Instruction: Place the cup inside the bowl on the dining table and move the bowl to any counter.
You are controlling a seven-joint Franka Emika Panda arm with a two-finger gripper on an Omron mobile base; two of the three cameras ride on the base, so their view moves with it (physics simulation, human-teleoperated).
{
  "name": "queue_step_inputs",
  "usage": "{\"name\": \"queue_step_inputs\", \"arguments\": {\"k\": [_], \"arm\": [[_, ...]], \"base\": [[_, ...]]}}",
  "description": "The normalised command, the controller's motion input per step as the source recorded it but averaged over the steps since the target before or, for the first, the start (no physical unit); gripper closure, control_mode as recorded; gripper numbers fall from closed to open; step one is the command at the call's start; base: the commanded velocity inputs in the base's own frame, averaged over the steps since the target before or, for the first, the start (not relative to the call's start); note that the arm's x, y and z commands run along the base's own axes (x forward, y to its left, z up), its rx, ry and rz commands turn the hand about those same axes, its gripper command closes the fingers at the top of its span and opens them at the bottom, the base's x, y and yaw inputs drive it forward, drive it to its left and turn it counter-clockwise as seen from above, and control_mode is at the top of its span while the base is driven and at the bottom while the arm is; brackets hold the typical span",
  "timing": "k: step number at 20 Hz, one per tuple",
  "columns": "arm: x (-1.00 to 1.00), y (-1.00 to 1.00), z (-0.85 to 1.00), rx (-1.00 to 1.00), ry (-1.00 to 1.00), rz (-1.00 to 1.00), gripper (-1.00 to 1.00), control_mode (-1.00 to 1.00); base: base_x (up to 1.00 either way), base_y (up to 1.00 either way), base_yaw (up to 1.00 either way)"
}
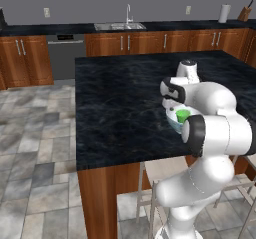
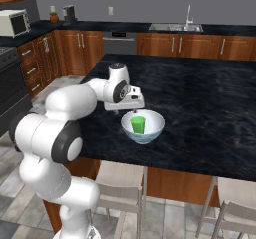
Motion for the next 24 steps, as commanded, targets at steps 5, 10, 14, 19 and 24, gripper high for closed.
{"name": "queue_step_inputs", "arguments": {"k": [5,10,14,19,24], "arm": [[-0.06,0.37,0.00,-0.01,0.00,-0.06,-1.00,-1.00],[-0.09,0.21,0.00,-0.03,0.00,-0.10,-1.00,-1.00],[-0.04,0.08,0.00,-0.07,0.00,-0.11,-1.00,-1.00],[-0.05,0.00,0.00,-0.08,0.00,-0.10,-1.00,-1.00],[0.00,0.10,0.00,-0.04,0.00,-0.07,-1.00,-1.00]], "base": [[0.00,0.00,0.00],[0.00,0.00,0.00],[0.00,0.00,0.00],[0.00,0.00,0.00],[0.00,0.00,0.00]]}}
